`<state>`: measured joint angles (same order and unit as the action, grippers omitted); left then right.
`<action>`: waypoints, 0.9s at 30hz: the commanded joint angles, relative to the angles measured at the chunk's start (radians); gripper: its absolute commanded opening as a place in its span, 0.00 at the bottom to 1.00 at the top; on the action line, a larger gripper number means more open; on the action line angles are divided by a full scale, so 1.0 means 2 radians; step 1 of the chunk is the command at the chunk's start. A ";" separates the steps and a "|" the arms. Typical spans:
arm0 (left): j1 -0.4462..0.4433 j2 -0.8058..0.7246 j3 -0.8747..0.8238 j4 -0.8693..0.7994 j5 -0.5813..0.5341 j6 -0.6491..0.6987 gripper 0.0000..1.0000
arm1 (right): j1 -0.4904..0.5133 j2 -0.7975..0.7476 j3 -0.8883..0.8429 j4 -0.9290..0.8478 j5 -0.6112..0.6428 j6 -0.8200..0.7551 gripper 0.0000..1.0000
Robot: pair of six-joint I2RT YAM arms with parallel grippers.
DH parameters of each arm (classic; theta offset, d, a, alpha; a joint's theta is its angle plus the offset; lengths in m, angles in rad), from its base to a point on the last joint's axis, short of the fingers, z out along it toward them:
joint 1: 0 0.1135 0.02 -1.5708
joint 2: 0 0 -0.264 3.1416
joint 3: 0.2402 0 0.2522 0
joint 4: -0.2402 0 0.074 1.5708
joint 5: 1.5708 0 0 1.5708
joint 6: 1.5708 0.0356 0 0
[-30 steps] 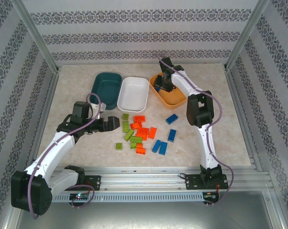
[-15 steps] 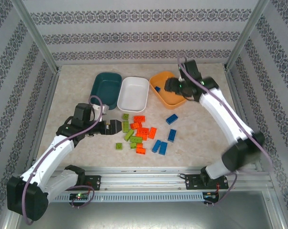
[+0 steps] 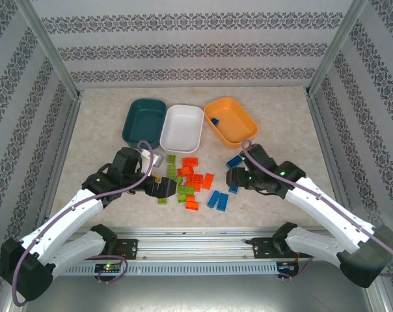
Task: Sort the legos into containers by color
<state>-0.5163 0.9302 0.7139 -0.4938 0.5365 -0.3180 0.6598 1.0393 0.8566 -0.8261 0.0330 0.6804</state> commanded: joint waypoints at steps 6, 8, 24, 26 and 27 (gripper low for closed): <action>-0.017 0.019 0.019 -0.026 -0.022 0.019 1.00 | 0.006 0.095 -0.026 0.059 0.043 0.018 0.71; -0.019 0.021 0.017 -0.026 -0.022 0.019 1.00 | -0.001 0.121 -0.025 0.074 0.044 0.018 0.71; -0.019 0.039 0.019 -0.027 -0.036 0.026 1.00 | -0.032 0.277 0.007 0.131 0.034 0.009 0.61; -0.020 0.039 0.018 -0.024 -0.035 0.026 1.00 | -0.036 0.281 0.001 0.139 0.032 0.013 0.57; -0.019 0.039 0.018 -0.025 -0.035 0.026 1.00 | -0.037 0.282 -0.005 0.145 0.029 0.014 0.56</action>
<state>-0.5388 1.0050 0.7204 -0.5213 0.4759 -0.2909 0.5980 1.5944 0.8574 -0.5686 0.0818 0.7010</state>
